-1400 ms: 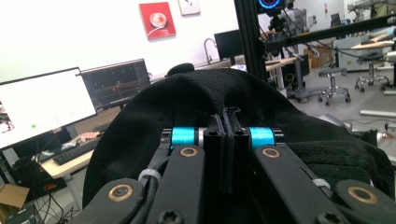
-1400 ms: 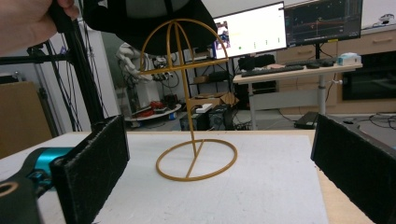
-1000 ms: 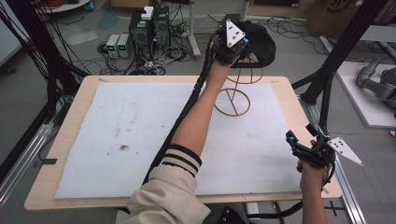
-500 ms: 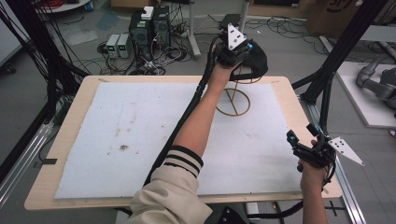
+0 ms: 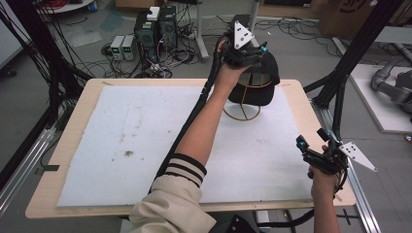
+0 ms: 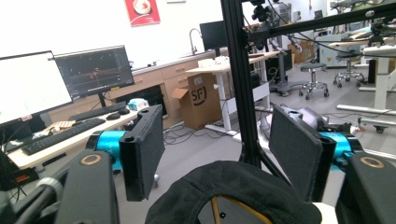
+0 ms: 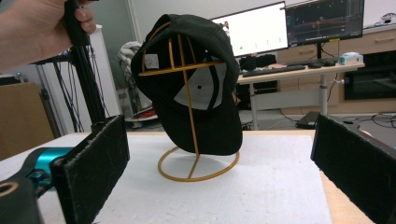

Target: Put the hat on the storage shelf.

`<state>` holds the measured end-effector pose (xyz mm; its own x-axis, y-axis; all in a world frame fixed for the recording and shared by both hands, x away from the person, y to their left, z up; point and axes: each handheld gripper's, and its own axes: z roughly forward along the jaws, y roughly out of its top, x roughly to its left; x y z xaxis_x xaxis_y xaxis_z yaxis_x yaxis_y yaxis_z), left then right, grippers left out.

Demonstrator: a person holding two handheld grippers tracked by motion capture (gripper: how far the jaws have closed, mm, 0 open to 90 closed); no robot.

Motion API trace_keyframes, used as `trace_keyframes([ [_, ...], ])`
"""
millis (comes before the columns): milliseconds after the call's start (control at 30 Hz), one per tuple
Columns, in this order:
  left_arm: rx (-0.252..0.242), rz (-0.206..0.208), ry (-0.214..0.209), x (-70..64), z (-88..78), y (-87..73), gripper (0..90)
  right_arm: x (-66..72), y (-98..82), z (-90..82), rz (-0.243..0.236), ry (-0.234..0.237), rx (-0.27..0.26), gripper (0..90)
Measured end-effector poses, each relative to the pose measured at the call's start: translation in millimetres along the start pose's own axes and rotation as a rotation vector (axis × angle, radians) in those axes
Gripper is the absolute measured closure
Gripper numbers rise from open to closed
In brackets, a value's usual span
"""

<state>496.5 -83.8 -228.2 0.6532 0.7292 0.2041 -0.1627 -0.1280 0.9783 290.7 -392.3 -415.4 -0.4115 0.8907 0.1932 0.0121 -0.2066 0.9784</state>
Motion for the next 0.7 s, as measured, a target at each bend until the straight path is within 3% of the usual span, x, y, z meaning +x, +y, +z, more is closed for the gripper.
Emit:
trace_keyframes([
  [267,0.008,-0.030,-0.030,3.5,-7.5,4.5,24.7,1.3,-0.2,0.5,-0.002,0.004,0.001,3.7],
  [467,-0.001,-0.033,-0.061,4.8,-17.6,9.4,24.5,2.6,0.0,1.3,-0.008,0.005,0.000,3.8],
  [700,-0.024,-0.029,-0.055,16.4,-42.8,13.2,23.5,4.0,-0.2,2.0,0.002,0.000,0.000,3.8],
])
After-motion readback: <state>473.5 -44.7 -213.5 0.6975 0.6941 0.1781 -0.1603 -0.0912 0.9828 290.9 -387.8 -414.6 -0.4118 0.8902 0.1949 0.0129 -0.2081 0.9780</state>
